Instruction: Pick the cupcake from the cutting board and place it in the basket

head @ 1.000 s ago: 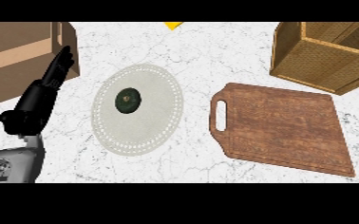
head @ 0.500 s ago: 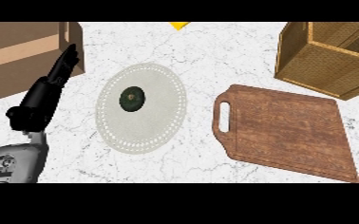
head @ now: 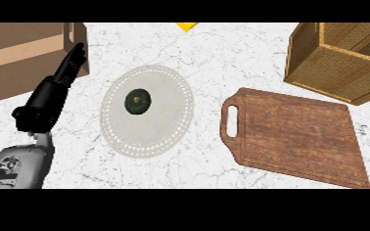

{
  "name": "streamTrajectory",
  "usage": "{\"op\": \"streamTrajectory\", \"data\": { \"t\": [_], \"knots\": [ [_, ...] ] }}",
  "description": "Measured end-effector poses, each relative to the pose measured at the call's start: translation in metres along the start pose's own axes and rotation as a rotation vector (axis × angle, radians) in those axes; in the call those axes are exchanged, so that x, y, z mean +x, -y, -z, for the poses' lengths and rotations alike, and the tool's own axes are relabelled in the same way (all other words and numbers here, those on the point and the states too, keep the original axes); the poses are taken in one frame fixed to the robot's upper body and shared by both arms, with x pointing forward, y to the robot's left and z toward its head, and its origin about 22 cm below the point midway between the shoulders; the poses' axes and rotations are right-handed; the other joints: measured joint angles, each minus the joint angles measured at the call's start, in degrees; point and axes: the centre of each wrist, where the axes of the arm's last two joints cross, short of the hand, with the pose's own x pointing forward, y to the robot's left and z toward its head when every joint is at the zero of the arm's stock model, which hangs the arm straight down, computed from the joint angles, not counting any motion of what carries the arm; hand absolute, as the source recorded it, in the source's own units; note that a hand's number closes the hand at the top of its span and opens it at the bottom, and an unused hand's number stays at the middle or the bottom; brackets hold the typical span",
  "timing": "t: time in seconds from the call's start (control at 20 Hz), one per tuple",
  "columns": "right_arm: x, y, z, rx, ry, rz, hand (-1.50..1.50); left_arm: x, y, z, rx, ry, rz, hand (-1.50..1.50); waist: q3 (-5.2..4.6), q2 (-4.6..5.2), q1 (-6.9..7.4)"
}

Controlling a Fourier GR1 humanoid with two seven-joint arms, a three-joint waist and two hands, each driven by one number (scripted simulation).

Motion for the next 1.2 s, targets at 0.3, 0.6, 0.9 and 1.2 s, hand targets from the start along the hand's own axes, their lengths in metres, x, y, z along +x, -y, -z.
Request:
{"op": "streamTrajectory", "data": {
  "t": [0.3, 0.6, 0.9, 1.2],
  "knots": [
    [0.032, -0.029, 0.042, 0.08, -0.007, 0.016, 1.5, -0.005, -0.003, 0.002, 0.009, -0.004, 0.008, 0.0, -0.04, 0.03, -0.26],
    [0.055, -0.059, 0.071, 0.187, -0.065, -0.002, 1.5, -0.009, 0.004, -0.002, 0.005, -0.007, 0.001, 0.0, -0.05, -0.05, -0.54],
    [0.058, -0.082, 0.082, 0.29, -0.15, -0.053, 1.5, -0.006, 0.001, 0.001, 0.011, -0.008, 0.004, 0.0, -0.03, 0.07, -0.61],
    [0.062, -0.097, 0.087, 0.335, -0.214, -0.28, 1.5, -0.006, -0.002, -0.002, 0.011, -0.01, 0.006, 0.0, -0.02, 0.05, -0.65]
  ]
}}
